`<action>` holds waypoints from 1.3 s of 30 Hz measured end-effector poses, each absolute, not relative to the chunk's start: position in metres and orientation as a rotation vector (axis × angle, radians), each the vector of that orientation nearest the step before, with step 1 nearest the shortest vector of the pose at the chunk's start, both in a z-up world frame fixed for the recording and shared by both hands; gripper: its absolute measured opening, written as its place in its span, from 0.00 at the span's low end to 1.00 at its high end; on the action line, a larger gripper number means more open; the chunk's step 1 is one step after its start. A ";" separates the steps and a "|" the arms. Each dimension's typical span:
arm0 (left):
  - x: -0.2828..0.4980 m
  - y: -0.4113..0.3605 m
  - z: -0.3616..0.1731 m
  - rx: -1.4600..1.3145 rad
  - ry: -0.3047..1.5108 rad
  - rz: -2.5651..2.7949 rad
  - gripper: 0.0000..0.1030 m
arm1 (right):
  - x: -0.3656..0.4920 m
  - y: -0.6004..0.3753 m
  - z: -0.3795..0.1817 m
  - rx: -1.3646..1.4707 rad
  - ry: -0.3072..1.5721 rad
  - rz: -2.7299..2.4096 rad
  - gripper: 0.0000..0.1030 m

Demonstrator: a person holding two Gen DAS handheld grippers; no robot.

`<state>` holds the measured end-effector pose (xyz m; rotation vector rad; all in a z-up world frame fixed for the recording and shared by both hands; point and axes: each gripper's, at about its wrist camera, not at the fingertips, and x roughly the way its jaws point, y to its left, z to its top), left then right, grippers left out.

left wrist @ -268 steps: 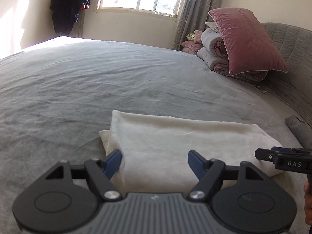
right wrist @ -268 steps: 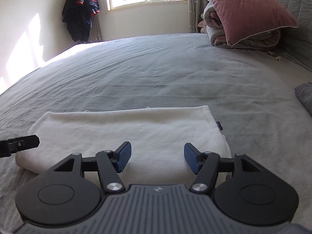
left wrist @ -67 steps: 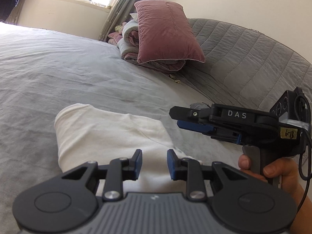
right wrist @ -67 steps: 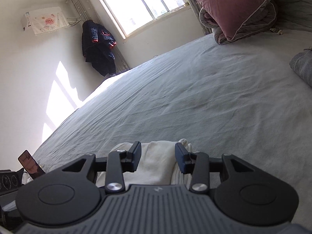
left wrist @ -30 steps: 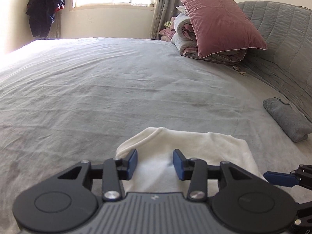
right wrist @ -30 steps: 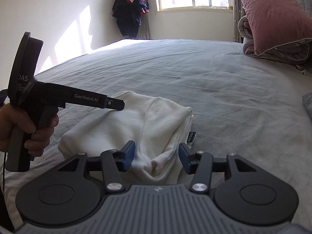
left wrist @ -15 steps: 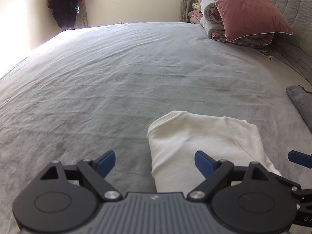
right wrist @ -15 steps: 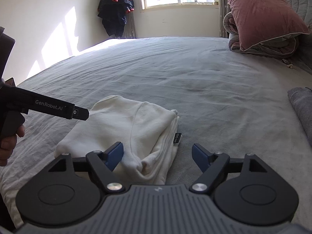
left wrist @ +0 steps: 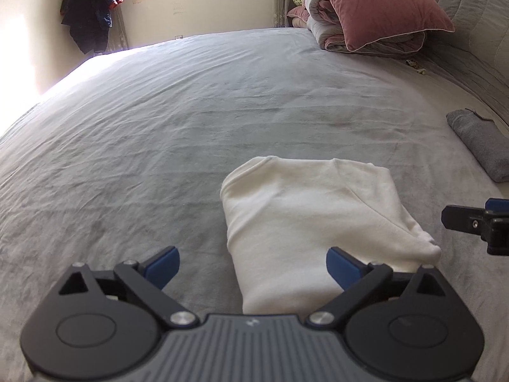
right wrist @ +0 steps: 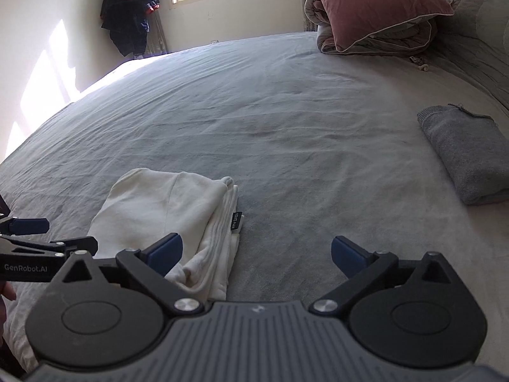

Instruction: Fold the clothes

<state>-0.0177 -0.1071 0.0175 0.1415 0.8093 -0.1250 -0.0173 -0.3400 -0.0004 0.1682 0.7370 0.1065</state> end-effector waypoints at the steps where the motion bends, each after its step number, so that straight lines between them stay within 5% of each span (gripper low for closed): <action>1: -0.019 -0.108 0.017 0.146 0.810 -0.127 0.97 | -0.017 -0.342 -0.001 0.182 0.747 0.105 1.00; 39: 0.000 -0.096 -0.001 0.001 0.973 -0.179 0.99 | 0.030 -0.346 -0.046 0.769 1.007 0.221 1.00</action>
